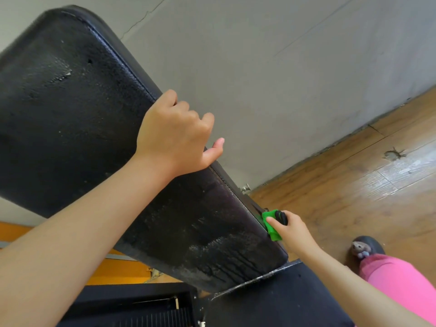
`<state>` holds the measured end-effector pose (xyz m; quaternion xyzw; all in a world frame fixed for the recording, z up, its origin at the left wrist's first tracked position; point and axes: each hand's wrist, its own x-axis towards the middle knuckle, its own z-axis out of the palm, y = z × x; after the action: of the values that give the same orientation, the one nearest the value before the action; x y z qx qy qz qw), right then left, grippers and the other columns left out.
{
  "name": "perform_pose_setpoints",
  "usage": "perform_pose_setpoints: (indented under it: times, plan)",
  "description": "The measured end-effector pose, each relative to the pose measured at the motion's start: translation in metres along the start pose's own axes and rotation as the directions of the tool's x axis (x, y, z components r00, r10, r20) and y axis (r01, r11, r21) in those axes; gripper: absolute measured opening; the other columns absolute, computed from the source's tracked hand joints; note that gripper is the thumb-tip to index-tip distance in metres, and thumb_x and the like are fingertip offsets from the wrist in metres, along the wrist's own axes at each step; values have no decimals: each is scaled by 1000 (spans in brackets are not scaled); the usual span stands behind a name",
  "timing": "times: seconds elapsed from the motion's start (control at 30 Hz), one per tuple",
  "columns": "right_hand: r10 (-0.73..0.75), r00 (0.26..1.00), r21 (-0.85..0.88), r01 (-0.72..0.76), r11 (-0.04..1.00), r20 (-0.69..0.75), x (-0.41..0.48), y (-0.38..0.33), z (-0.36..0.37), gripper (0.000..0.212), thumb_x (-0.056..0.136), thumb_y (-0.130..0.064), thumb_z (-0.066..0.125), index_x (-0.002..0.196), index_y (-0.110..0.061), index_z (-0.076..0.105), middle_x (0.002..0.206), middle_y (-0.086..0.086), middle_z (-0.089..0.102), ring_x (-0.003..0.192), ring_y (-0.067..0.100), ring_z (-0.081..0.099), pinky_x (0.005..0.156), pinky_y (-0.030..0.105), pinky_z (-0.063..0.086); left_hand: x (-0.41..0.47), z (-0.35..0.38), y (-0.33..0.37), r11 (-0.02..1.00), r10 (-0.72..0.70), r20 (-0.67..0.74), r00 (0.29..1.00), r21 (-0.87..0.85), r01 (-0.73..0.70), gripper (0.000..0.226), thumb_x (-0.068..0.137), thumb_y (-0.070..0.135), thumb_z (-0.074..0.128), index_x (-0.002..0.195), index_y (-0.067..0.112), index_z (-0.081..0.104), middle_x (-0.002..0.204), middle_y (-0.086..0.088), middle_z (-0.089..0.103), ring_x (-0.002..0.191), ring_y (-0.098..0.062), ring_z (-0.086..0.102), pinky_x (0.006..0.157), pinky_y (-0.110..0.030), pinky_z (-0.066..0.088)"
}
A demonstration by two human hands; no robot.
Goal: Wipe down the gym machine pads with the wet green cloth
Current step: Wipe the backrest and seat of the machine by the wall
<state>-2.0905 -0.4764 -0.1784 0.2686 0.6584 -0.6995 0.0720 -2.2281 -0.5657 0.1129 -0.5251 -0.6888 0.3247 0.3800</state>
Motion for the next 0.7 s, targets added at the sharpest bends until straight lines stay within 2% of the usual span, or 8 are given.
perform_pose_setpoints:
  times: [0.1, 0.2, 0.37, 0.43, 0.53, 0.7]
  plan:
    - [44, 999, -19, -45, 999, -8, 3, 8, 0, 30, 93, -25, 64, 115, -4, 63, 89, -2, 66, 76, 4, 60, 47, 6, 40, 0, -1, 0, 1000, -8, 3, 1000, 15, 7, 45, 88, 46, 39, 60, 12, 34, 44, -6, 31, 45, -24, 28, 62, -33, 29]
    - [4, 1000, -6, -4, 1000, -7, 5, -8, -1, 28, 92, -25, 66, 112, -6, 64, 92, 0, 68, 77, 5, 61, 50, 7, 40, 1, -1, 1, 999, -17, 2, 1000, 29, 17, 44, 88, 47, 40, 60, 13, 33, 45, -5, 28, 45, -24, 27, 62, -33, 28]
    - [-172, 984, 140, 164, 977, 49, -5, -86, 2, 23, 91, -33, 64, 100, -11, 64, 89, 5, 66, 81, 17, 62, 67, 26, 48, 1, -2, 1, 999, -25, -2, 1000, 20, 25, 45, 88, 46, 40, 59, 13, 32, 46, -4, 24, 44, -23, 27, 61, -33, 27]
    - [-214, 974, 169, 200, 965, 71, -12, -107, 2, 24, 92, -34, 62, 105, -14, 62, 95, 4, 67, 86, 16, 63, 67, 23, 48, 2, -3, 1, 1000, -25, 0, 1000, 14, 25, 44, 88, 46, 40, 59, 13, 32, 46, -4, 24, 44, -23, 27, 61, -33, 28]
    - [-219, 973, 213, 200, 956, 66, -18, -102, 2, 23, 93, -32, 62, 106, -13, 63, 91, 3, 67, 79, 11, 61, 63, 19, 46, 2, -3, 2, 999, -26, -3, 1000, 20, 26, 45, 89, 46, 40, 59, 13, 31, 46, -4, 24, 44, -23, 26, 61, -33, 28]
    - [-64, 998, 210, 58, 976, 24, -11, -32, 1, 16, 93, -23, 64, 101, -9, 65, 81, 3, 65, 70, 9, 59, 47, 10, 41, 2, -2, 2, 999, -35, -3, 999, 40, 35, 45, 89, 47, 38, 61, 13, 32, 45, -4, 25, 43, -23, 26, 61, -33, 28]
